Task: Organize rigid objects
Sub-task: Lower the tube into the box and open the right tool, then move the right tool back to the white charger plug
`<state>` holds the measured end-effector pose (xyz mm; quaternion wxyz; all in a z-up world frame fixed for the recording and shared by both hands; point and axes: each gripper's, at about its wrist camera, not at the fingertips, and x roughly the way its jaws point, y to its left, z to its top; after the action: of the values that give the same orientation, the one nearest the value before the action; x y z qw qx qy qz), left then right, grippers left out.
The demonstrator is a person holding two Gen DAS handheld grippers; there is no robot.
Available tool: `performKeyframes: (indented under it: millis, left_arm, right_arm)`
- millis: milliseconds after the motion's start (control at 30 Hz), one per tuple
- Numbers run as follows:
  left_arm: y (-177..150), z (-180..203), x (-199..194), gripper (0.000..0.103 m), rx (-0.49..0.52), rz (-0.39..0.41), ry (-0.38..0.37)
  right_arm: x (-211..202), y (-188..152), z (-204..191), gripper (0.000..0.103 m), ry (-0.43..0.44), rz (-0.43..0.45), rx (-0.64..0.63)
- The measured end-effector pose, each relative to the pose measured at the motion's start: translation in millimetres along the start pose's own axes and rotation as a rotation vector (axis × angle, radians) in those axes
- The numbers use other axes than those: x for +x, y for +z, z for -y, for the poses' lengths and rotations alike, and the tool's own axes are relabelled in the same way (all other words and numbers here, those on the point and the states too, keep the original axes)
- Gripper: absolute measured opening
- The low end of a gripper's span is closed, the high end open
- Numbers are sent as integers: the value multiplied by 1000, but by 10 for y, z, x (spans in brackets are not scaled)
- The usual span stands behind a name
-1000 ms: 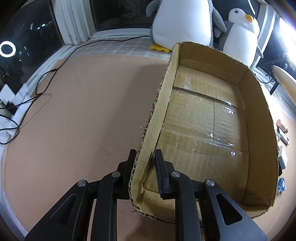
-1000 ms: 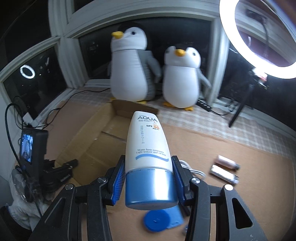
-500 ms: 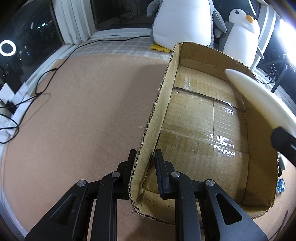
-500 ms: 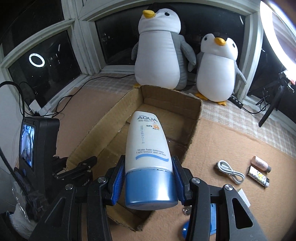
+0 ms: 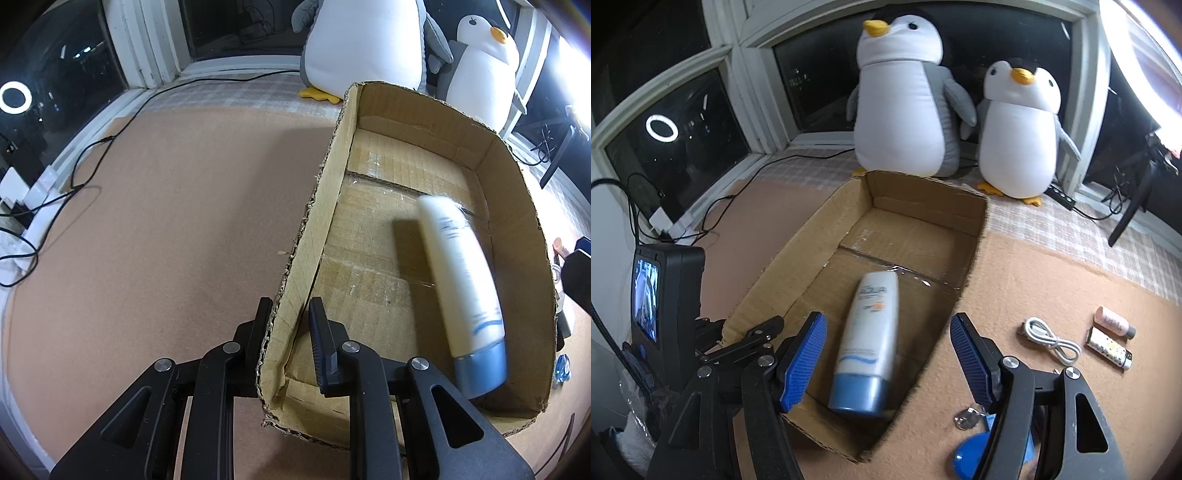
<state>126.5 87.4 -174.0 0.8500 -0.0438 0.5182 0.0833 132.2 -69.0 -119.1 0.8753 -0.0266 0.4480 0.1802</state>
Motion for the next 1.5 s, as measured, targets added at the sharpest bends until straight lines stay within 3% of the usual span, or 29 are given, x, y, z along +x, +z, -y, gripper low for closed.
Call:
performKeyframes:
  millis: [333,600,833,1500]
  left_arm:
    - [23,-9,22,18,8,-11,-1]
    - [20,3,21,18,6,-9,7]
    - [14,24,17,19,10,-11,23]
    - [10,48,9,19,12,-13,48]
  right_arm:
    - [-191,-154,416,66,12,-15,55]
    - [-455,-467,951,66,-92,-7,62]
    - [-397,-705,1428,66,-158,-84,76]
    - [1,-748,1520,49,-130,-182,-5]
